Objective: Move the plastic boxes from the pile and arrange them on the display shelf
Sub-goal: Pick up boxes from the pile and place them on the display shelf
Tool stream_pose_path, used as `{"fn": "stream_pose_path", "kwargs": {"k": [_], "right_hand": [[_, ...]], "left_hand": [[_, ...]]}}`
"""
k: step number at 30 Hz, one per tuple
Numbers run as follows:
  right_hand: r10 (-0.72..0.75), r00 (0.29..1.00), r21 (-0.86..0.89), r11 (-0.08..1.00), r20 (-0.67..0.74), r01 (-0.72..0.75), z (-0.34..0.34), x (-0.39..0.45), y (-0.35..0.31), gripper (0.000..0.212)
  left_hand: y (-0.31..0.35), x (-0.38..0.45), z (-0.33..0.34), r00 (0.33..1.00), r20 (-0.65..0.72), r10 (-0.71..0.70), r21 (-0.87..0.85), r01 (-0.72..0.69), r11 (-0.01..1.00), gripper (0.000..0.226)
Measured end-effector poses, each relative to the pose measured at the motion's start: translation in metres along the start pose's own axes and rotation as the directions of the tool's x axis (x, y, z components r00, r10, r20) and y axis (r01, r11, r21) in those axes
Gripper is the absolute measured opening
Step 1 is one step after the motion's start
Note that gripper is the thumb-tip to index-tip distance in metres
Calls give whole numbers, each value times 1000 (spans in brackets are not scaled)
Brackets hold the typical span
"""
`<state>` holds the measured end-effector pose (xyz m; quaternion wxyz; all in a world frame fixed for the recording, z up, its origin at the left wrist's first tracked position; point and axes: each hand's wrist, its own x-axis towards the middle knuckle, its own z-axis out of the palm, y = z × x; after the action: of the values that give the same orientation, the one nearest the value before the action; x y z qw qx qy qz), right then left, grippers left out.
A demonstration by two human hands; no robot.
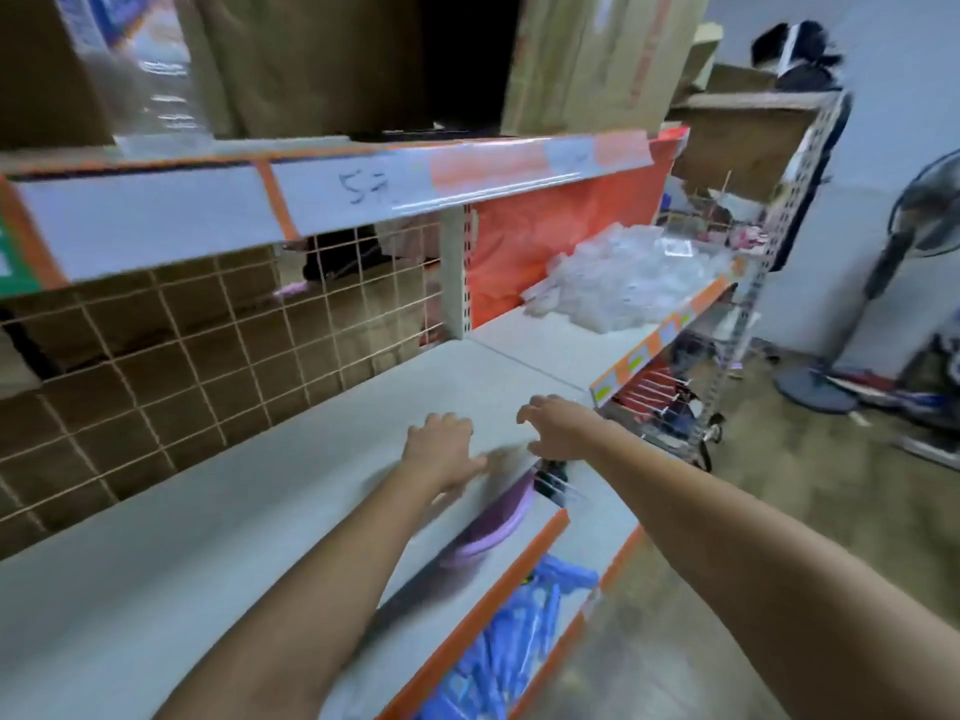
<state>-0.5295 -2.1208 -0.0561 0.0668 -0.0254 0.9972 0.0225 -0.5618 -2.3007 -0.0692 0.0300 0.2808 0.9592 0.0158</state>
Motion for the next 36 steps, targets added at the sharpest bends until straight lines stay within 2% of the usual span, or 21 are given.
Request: {"fn": "stream_pose_path", "kwargs": {"k": [7, 16, 25, 28, 32, 36], "right_hand": [[168, 985, 89, 983, -41, -163, -4, -18, 133, 46], [256, 966, 112, 961, -28, -251, 12, 2, 268, 49], [327, 943, 96, 943, -69, -320, -25, 101, 420, 45], [343, 934, 105, 937, -96, -333, -35, 135, 461, 49], [345, 937, 136, 932, -60, -335, -29, 169, 504, 50], [331, 941, 156, 935, -67, -318, -33, 204, 549, 51]], "left_hand": [[121, 85, -7, 994, -26, 103, 1, -103, 995, 52], [216, 205, -12, 972, -17, 234, 65, -232, 971, 49], [268, 373, -37, 952, -107, 288, 66, -282, 957, 51], [277, 426, -52, 951, -153, 268, 39, -265, 963, 51], [287, 477, -56, 952, -142, 271, 35, -268, 963, 49], [287, 529, -62, 964, -155, 217, 40, -213, 976, 49]]}}
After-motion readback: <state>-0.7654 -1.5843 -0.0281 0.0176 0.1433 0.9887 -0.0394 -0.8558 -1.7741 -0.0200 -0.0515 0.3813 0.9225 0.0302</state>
